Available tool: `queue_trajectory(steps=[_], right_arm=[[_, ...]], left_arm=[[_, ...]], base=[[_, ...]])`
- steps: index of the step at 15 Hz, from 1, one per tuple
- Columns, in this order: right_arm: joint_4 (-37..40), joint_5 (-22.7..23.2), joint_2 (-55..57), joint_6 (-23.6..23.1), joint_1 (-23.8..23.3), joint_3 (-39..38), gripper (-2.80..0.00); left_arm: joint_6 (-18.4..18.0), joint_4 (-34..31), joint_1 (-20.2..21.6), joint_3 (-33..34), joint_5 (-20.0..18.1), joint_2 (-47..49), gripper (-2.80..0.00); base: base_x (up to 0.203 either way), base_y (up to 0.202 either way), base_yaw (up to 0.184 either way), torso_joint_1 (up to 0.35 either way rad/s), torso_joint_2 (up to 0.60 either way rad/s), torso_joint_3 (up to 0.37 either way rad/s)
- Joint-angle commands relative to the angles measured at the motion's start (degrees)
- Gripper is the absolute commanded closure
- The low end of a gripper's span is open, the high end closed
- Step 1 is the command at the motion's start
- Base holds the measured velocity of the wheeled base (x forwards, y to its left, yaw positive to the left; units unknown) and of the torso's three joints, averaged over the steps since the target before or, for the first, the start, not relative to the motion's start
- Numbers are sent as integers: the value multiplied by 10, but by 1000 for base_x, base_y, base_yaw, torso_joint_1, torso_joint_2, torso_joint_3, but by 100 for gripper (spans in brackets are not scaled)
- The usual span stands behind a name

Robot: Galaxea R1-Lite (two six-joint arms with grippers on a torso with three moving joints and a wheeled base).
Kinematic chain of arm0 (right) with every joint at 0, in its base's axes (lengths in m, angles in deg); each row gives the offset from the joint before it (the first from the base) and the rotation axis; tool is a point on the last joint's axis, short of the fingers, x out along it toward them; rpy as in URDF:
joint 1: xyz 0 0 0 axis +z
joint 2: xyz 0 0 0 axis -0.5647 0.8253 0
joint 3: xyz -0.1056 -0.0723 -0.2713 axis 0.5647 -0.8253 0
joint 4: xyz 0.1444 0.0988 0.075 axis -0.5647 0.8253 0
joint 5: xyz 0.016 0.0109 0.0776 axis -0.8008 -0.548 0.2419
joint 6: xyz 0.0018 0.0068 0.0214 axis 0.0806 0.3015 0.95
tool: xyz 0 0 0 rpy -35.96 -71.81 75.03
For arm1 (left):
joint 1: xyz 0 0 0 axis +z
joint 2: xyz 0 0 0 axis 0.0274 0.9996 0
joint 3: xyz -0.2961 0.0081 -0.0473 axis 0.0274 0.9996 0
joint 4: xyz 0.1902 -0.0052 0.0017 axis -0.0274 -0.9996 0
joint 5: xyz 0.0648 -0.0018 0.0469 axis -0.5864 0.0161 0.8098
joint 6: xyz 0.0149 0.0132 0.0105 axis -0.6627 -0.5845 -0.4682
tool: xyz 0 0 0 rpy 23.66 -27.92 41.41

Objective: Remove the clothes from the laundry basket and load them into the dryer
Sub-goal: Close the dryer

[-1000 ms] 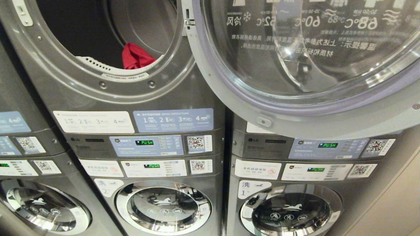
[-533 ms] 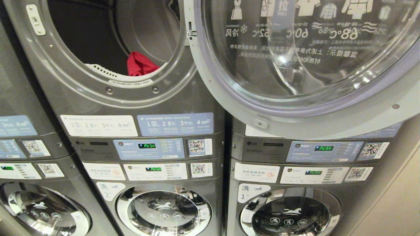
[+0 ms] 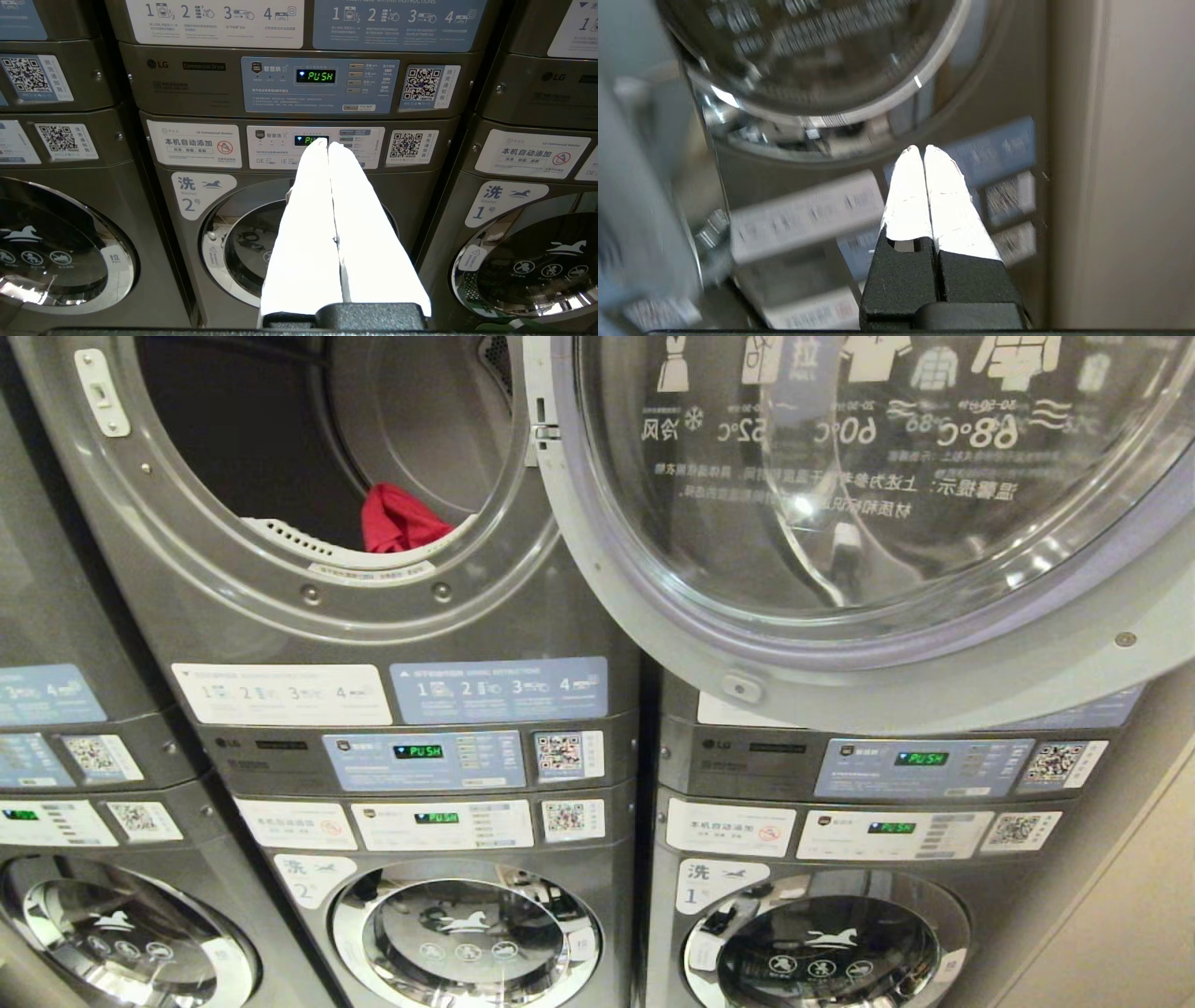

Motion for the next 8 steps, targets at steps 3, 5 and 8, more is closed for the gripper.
queue_trajectory(steps=[3,5,8], right_arm=[[-98,105,129,-2,1,43,0],[-99,130,132,-1,2,43,0],[-101,195,120,1,2,37,0]], left_arm=[[0,0,0,18,0,-1,0],[0,0,0,18,0,-1,0],[0,0,0,18,0,-1,0]], base=[[0,0,0,0,0,0],[0,0,0,0,0,0],[0,0,0,0,0,0]])
